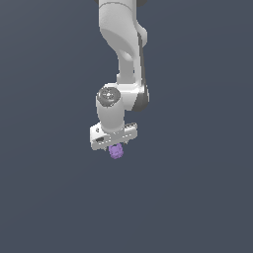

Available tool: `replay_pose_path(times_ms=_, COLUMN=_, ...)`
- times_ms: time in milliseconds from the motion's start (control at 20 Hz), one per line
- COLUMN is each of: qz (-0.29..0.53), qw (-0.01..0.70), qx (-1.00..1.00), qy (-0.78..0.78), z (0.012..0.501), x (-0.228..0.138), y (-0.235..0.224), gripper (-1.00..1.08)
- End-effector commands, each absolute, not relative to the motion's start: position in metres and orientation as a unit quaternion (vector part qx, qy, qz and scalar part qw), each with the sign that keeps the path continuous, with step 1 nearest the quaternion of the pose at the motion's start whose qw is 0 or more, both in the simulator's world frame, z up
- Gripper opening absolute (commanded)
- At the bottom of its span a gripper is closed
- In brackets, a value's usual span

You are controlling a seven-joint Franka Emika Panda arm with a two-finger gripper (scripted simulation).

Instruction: Pick up the object and move it to a goal position.

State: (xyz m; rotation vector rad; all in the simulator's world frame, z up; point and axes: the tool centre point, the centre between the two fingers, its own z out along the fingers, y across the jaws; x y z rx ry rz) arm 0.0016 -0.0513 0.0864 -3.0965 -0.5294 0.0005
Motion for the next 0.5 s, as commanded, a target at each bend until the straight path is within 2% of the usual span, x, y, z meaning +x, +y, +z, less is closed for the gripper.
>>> replay_pose_path(times_ms=0, qz=0.000, qw=0.000, qx=-0.986, qy=-0.169, z=0.084, x=0.002, y=-0.051, gripper=1.00)
replay_pose_path(times_ms=450, qz=0.000, qw=0.000, qx=-0.985, qy=-0.170, z=0.043, x=0.000, y=-0.052, gripper=1.00)
